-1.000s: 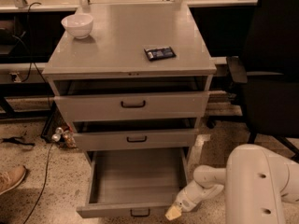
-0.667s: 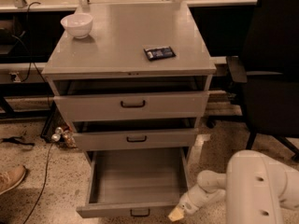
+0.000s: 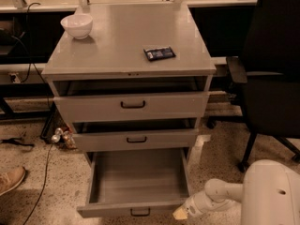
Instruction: Close bottom drawer
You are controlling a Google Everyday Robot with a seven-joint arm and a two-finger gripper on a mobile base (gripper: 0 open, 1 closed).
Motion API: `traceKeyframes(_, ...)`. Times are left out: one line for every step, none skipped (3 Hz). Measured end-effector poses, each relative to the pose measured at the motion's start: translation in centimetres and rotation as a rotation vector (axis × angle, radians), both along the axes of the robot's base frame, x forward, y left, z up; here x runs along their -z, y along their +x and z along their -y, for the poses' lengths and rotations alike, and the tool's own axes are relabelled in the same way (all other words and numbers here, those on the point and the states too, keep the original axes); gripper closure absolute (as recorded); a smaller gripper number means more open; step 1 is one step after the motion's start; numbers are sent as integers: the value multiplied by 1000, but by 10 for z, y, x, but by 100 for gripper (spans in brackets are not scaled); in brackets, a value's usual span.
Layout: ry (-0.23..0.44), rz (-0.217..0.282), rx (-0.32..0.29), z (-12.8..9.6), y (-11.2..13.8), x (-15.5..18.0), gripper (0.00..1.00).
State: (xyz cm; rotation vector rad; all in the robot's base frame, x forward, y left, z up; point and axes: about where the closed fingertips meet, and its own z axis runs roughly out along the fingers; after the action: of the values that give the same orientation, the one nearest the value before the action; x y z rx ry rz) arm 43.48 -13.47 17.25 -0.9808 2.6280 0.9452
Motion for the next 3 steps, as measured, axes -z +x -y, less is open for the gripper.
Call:
traceKeyframes(0,2,1,0,1,0,100)
traceKeyframes(26,61,2,-10,20,-2,100)
traceKeyframes(29,72,6,-10,24,0,100)
